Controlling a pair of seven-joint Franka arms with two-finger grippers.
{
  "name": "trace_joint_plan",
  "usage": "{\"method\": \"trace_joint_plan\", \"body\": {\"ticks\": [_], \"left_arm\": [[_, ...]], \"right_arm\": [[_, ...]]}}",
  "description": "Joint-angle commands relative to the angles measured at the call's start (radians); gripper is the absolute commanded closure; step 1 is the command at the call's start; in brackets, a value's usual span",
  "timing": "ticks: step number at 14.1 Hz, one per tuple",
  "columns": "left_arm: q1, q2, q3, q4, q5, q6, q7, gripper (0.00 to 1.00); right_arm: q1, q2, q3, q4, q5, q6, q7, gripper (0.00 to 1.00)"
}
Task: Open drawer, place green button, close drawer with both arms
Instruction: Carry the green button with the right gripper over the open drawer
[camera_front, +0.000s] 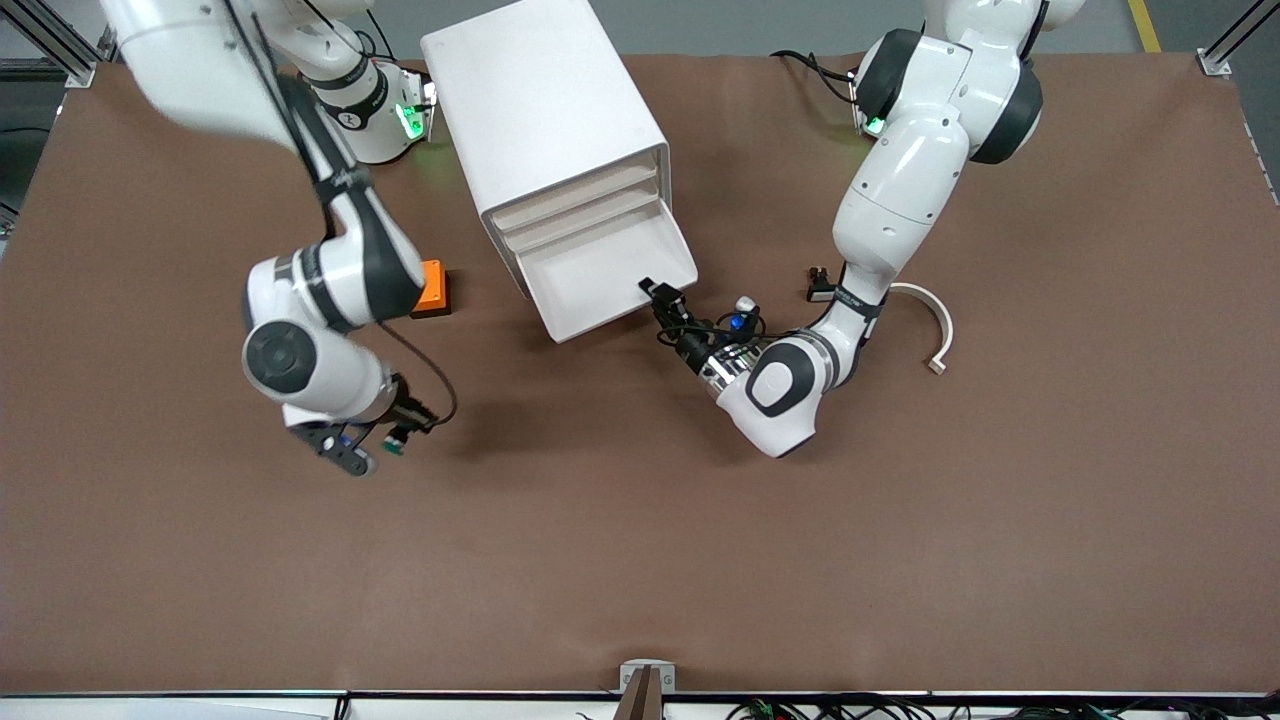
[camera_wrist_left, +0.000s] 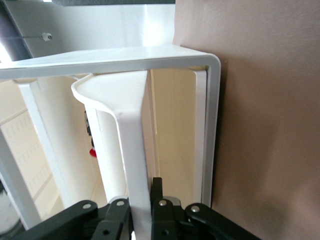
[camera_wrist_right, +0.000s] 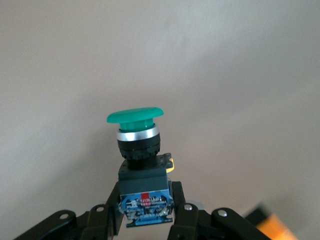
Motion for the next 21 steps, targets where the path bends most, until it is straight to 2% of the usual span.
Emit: {"method": "trace_joint_plan", "body": {"ticks": [1, 5, 6, 7, 8, 9, 11, 12, 13, 17, 21], "left_arm": [[0.019, 0.014, 0.001, 0.017, -0.024, -0.004, 0.013, 0.89], [0.041, 0.012, 0.001, 0.017, -0.024, -0.004, 0.013, 0.88], [0.042, 0.012, 0.001, 0.017, -0.024, -0.002, 0.013, 0.83], [0.042, 0.012, 0.001, 0.019, -0.024, -0.002, 0.018, 0.69], [0.041, 0.012, 0.001, 0.022, -0.022, -0.002, 0.038, 0.45], [0.041, 0.011, 0.000, 0.024, -0.025, -0.001, 0.088, 0.29], [0.042, 0.005, -0.003, 0.031, -0.025, -0.001, 0.183, 0.09], [0.045, 0.002, -0.005, 0.034, -0.025, -0.001, 0.220, 0.05], [0.047, -0.003, -0.007, 0.036, -0.025, -0.001, 0.263, 0.01], [0.056, -0.015, 0.004, 0.097, -0.021, 0.001, 0.479, 0.01], [0.062, -0.035, 0.061, 0.139, -0.021, 0.001, 0.724, 0.01]], "right_arm": [[0.099, -0.109, -0.007, -0.070, 0.034, -0.026, 0.170, 1.00], [0.234, -0.130, -0.008, -0.073, 0.042, -0.016, 0.392, 1.00], [0.273, -0.127, -0.010, -0.075, 0.040, -0.003, 0.452, 1.00], [0.296, -0.127, -0.010, -0.089, 0.040, 0.013, 0.495, 1.00], [0.325, -0.130, -0.010, -0.113, 0.040, 0.049, 0.542, 1.00], [0.356, -0.130, -0.010, -0.136, 0.040, 0.085, 0.584, 1.00], [0.405, -0.124, -0.010, -0.182, 0.039, 0.174, 0.679, 1.00], [0.428, -0.121, -0.010, -0.187, 0.037, 0.197, 0.723, 1.00], [0.455, -0.109, -0.010, -0.185, 0.027, 0.211, 0.776, 1.00], [0.538, -0.049, -0.013, -0.181, 0.010, 0.262, 0.914, 1.00], [0.578, 0.014, -0.013, -0.152, -0.009, 0.300, 1.014, 1.00]]}}
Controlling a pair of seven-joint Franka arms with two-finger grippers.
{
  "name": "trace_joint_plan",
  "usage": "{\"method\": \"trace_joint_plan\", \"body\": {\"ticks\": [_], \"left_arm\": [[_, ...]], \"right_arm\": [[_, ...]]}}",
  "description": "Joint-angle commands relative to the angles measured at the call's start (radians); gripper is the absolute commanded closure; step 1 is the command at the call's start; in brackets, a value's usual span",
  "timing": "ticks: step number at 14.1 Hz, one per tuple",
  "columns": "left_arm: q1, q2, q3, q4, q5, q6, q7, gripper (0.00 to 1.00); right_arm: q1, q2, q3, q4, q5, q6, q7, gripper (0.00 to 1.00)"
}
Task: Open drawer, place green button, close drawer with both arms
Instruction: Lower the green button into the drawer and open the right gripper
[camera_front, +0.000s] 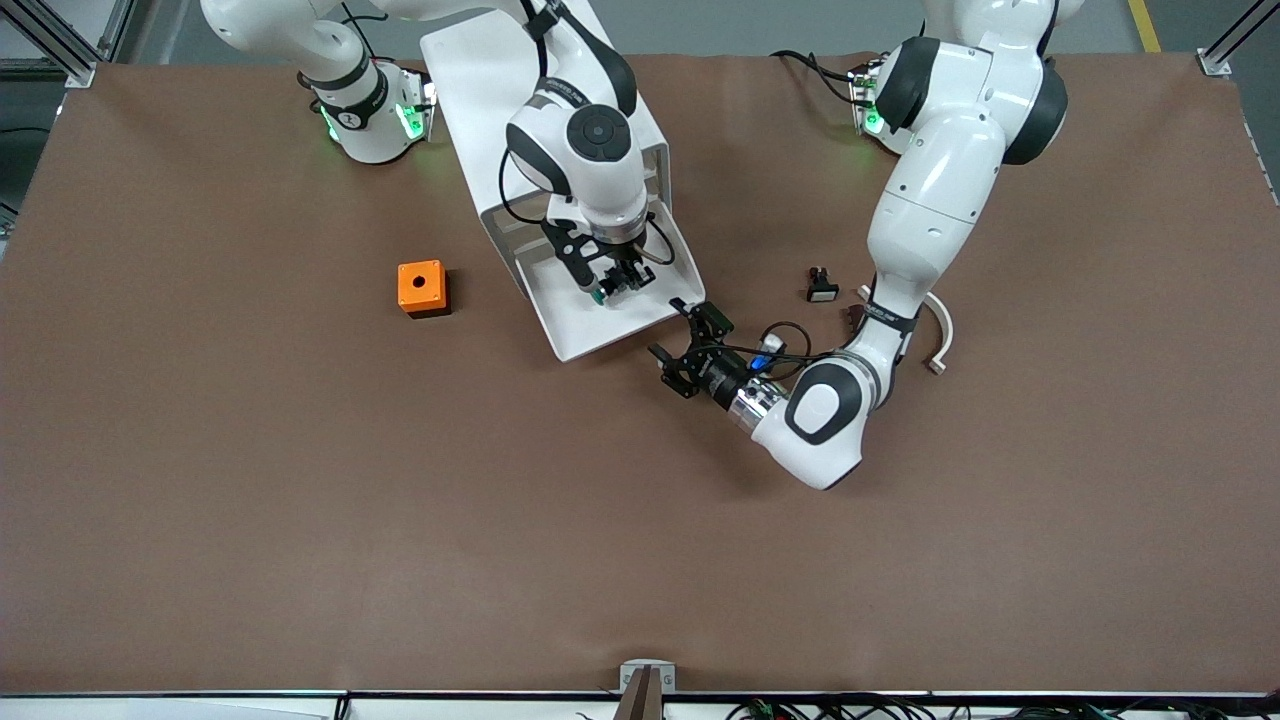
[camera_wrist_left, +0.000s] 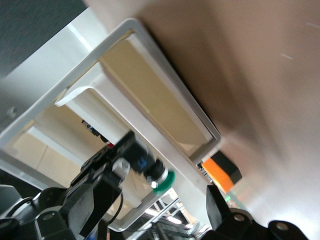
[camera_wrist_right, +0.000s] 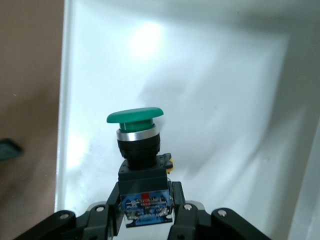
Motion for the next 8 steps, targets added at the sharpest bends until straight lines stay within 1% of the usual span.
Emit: {"method": "trace_joint_plan", "body": {"ticks": [1, 2, 3, 4, 5, 6, 8], "left_arm": [[0.001, -0.037, 0.050, 0.023, -0.013, 0.002, 0.166, 0.01], [-0.005, -0.057, 0.075, 0.023, -0.010, 0.005, 0.252, 0.01], [-0.011, -0.075, 0.102, 0.023, -0.007, 0.008, 0.323, 0.01], [-0.020, -0.087, 0.130, 0.023, -0.003, 0.023, 0.392, 0.01], [-0.034, -0.103, 0.159, 0.023, -0.001, 0.037, 0.450, 0.01], [-0.054, -0.122, 0.202, 0.023, 0.014, 0.052, 0.530, 0.01], [-0.098, -0.161, 0.265, 0.022, 0.066, 0.101, 0.663, 0.01]], "right_arm": [[0.028, 0.047, -0.013, 0.038, -0.018, 0.017, 0.080, 1.00], [0.029, 0.062, -0.013, 0.053, -0.018, 0.017, 0.091, 1.00], [0.031, 0.070, -0.013, 0.064, -0.018, 0.016, 0.093, 0.96], [0.031, 0.073, -0.013, 0.068, -0.018, 0.014, 0.088, 0.70], [0.031, 0.074, -0.013, 0.071, -0.020, 0.014, 0.081, 0.40], [0.032, 0.079, -0.013, 0.078, -0.023, 0.013, 0.082, 0.01], [0.029, 0.079, -0.013, 0.097, -0.023, 0.003, 0.078, 0.00]]}}
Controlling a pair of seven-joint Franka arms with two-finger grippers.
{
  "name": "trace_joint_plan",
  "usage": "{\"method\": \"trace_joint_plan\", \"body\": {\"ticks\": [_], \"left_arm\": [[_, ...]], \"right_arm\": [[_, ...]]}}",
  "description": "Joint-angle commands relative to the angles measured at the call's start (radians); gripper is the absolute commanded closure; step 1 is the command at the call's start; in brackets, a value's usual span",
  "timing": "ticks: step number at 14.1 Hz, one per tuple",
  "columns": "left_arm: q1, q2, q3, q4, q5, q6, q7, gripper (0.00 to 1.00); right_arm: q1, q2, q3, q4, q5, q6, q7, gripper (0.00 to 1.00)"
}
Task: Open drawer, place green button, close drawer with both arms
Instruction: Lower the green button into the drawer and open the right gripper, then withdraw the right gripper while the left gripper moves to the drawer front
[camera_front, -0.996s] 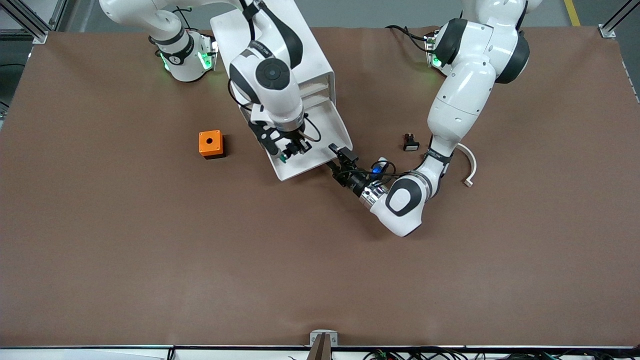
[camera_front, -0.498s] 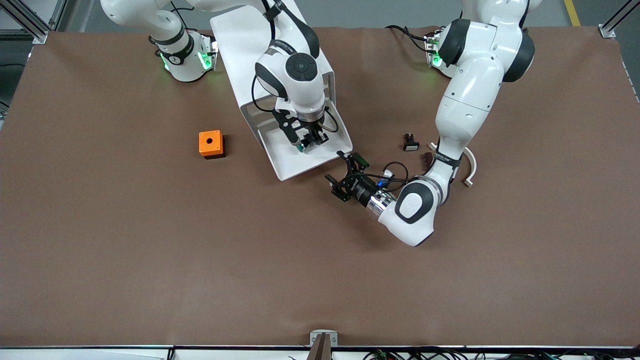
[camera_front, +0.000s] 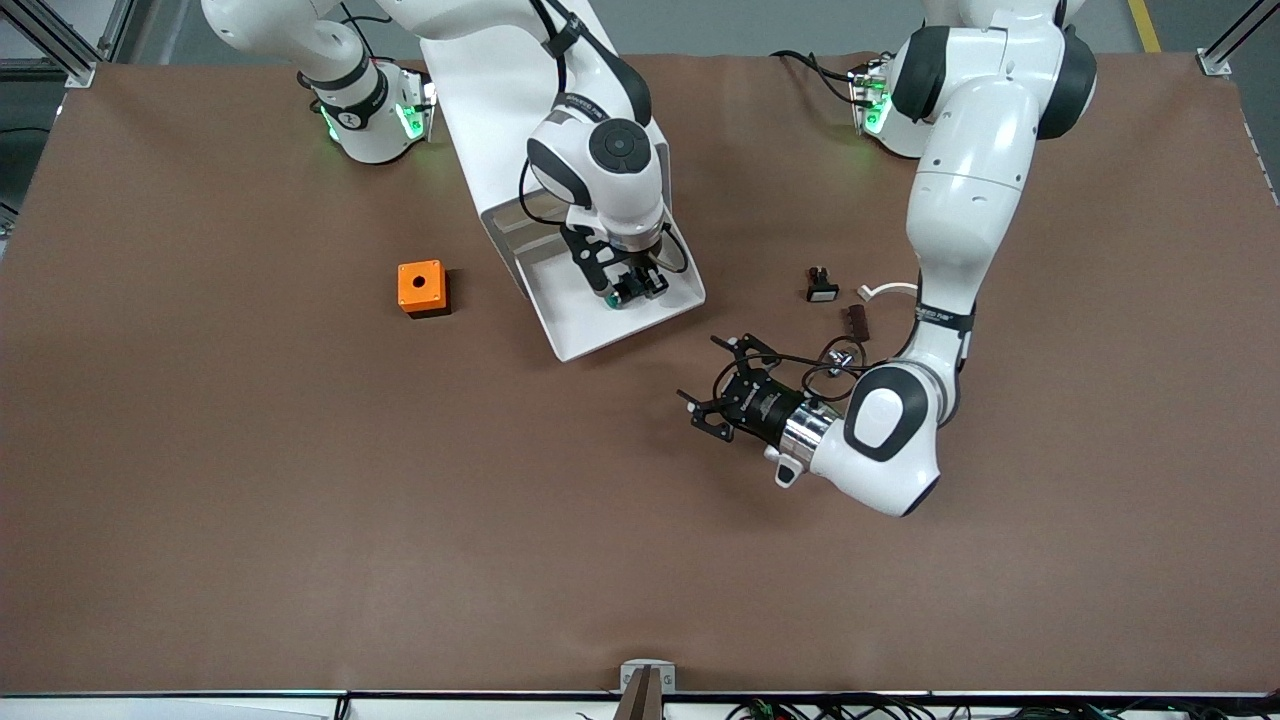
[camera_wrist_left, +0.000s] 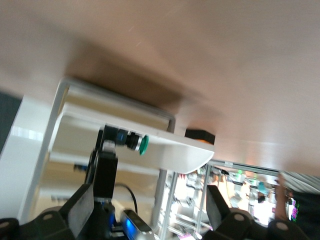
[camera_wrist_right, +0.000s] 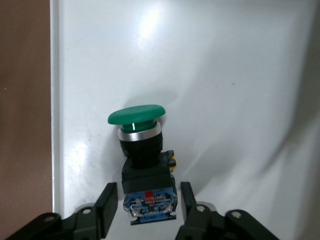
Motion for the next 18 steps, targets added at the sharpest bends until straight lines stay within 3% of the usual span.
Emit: {"method": "trace_joint_plan", "body": {"ticks": [1, 6, 9, 14, 18], "left_arm": [[-0.075, -0.066, 0.081, -0.022, 0.074, 0.088, 0.151, 0.01], [-0.132, -0.124, 0.089, -0.027, 0.304, 0.311, 0.241, 0.01], [-0.164, -0.140, 0.090, -0.028, 0.416, 0.389, 0.258, 0.01], [-0.260, -0.156, 0.087, -0.050, 0.656, 0.542, 0.235, 0.01], [-0.316, -0.147, 0.087, -0.057, 0.762, 0.561, 0.170, 0.01]], "right_arm": [[0.006, 0.010, -0.010, 0.051, -0.018, -0.030, 0.009, 0.00], [-0.107, -0.018, -0.012, 0.210, -0.021, -0.346, -0.315, 0.00], [-0.231, -0.090, -0.012, 0.218, -0.015, -0.467, -0.568, 0.00], [-0.522, -0.222, -0.014, 0.214, -0.015, -0.648, -1.152, 0.00], [-0.728, -0.289, -0.014, 0.217, -0.021, -0.753, -1.544, 0.00]]}}
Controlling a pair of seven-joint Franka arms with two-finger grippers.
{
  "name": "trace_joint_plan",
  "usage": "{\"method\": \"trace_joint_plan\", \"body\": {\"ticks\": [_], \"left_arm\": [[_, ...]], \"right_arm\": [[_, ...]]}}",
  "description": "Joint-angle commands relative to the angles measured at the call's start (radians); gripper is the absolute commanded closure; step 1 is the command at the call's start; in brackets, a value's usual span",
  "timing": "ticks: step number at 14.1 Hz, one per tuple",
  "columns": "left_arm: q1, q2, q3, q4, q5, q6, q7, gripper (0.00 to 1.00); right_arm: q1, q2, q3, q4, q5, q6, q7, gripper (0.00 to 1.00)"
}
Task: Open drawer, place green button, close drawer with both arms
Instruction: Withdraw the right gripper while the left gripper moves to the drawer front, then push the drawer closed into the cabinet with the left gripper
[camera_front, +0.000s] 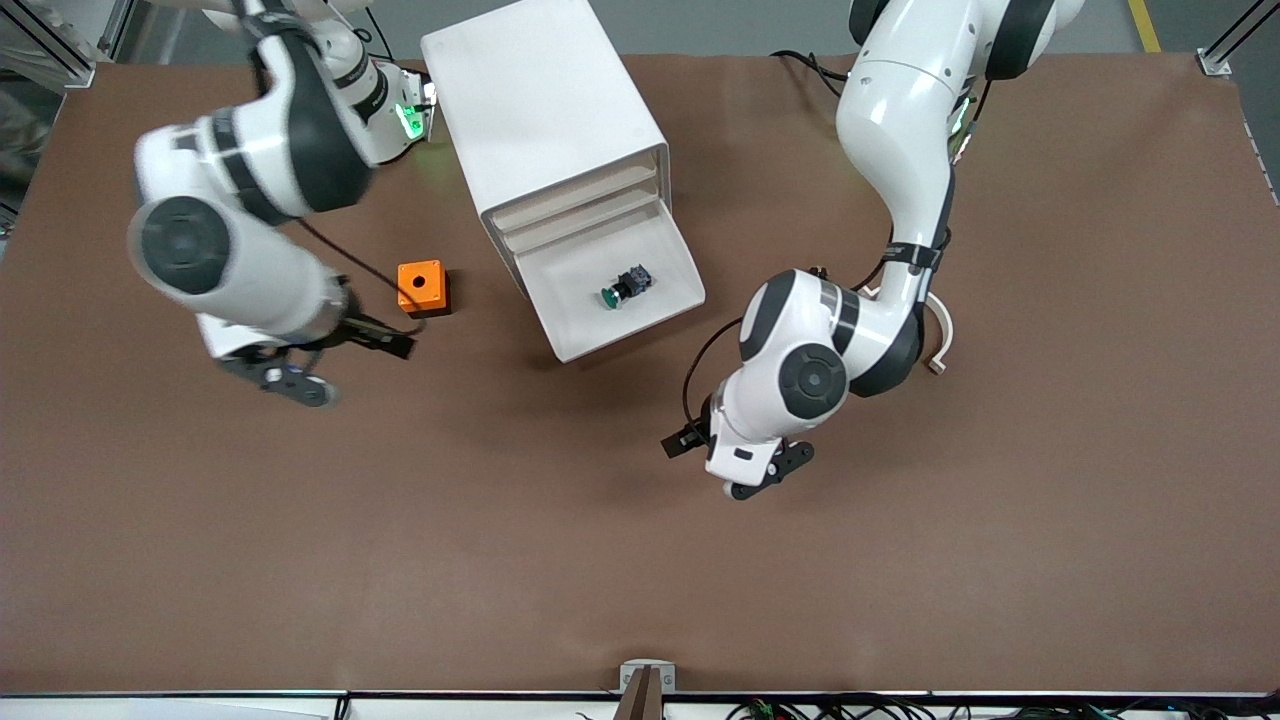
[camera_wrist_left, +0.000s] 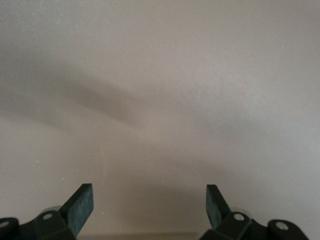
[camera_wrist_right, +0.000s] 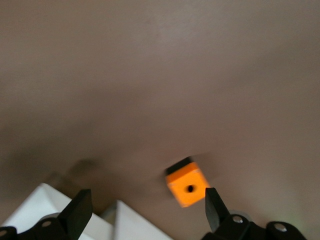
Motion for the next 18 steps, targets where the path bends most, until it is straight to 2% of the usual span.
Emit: {"method": "trace_joint_plan", "body": {"ticks": [1, 4, 7, 10, 18], "left_arm": [[-0.048, -0.020, 0.013, -0.041, 0.069, 0.034, -0.045, 0.01], [-0.097, -0.005, 0.010, -0.044, 0.126, 0.072, -0.106, 0.01], [-0.143, 0.004, 0.010, -0.058, 0.129, 0.080, -0.129, 0.01], [-0.198, 0.004, 0.010, -0.102, 0.129, 0.080, -0.132, 0.01], [-0.304, -0.010, 0.007, -0.150, 0.127, 0.062, -0.196, 0.01]], "right_arm": [[-0.118, -0.056, 0.024, -0.017, -0.006, -0.046, -0.216, 0.00], [-0.218, -0.067, 0.016, -0.003, -0.010, -0.061, -0.433, 0.00], [-0.286, -0.065, 0.016, 0.032, -0.036, -0.063, -0.553, 0.00], [-0.302, -0.062, 0.016, 0.066, -0.060, -0.139, -0.559, 0.00], [-0.307, -0.054, 0.021, 0.102, -0.044, -0.133, -0.547, 0.00]]}}
